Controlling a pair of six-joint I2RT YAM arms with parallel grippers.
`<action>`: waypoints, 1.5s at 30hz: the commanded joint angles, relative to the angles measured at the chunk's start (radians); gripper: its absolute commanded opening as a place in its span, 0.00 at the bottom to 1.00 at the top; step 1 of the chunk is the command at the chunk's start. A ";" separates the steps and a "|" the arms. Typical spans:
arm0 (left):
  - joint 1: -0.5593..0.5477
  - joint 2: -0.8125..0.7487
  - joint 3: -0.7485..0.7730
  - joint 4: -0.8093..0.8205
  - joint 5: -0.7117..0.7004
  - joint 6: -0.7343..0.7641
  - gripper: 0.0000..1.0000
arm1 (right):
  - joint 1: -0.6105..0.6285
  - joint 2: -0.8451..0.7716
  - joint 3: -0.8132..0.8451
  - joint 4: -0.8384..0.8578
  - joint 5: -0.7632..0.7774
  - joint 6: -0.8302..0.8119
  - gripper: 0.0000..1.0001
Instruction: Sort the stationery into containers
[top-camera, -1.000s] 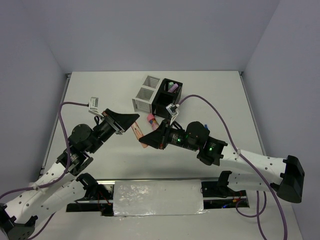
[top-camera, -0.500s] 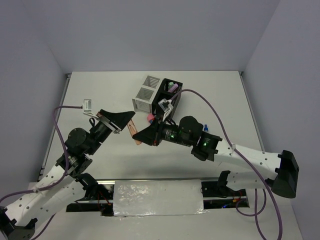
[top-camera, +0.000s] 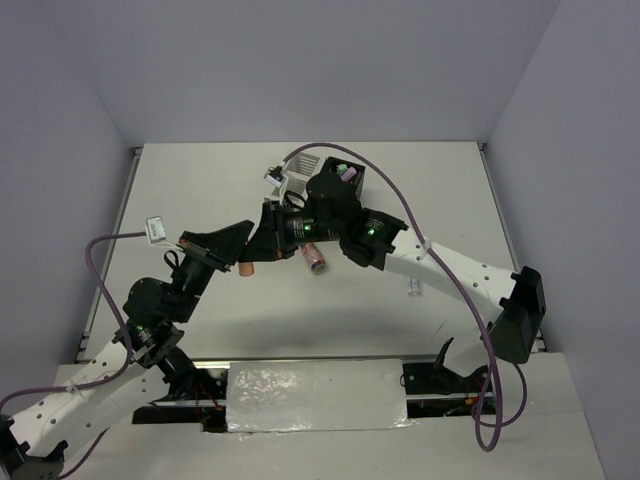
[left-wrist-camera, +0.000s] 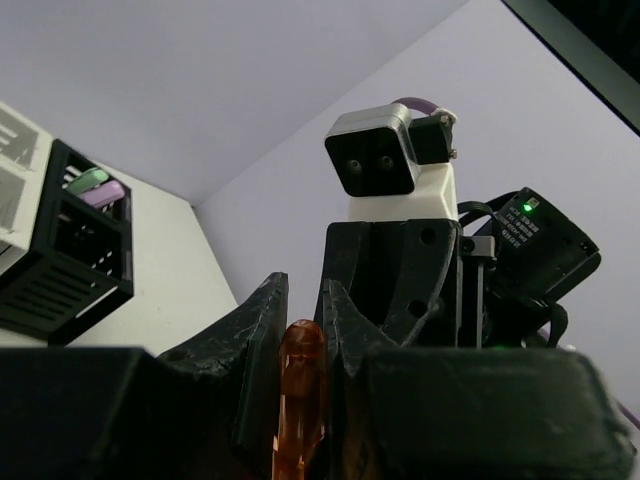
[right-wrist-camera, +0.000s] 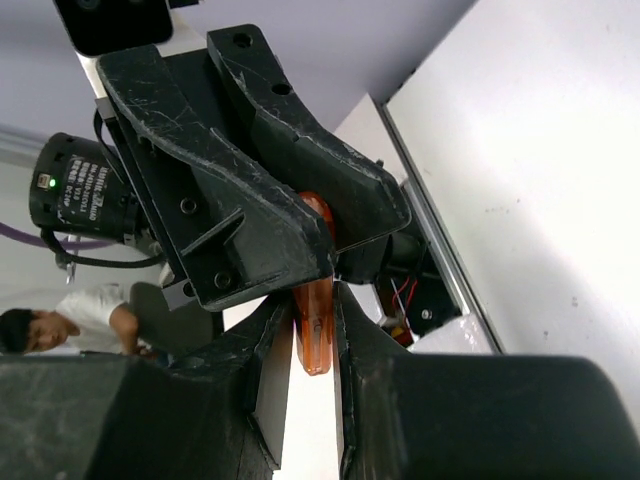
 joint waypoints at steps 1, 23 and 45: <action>-0.090 -0.014 -0.054 -0.314 0.213 0.014 0.00 | -0.103 -0.014 0.133 0.403 0.235 -0.017 0.00; -0.084 0.273 0.550 -0.867 -0.186 0.244 0.40 | -0.198 -0.097 -0.183 0.434 0.182 -0.179 0.00; 0.016 0.198 0.570 -1.008 -0.235 0.450 0.99 | -0.461 0.578 0.408 0.334 0.437 -0.529 0.07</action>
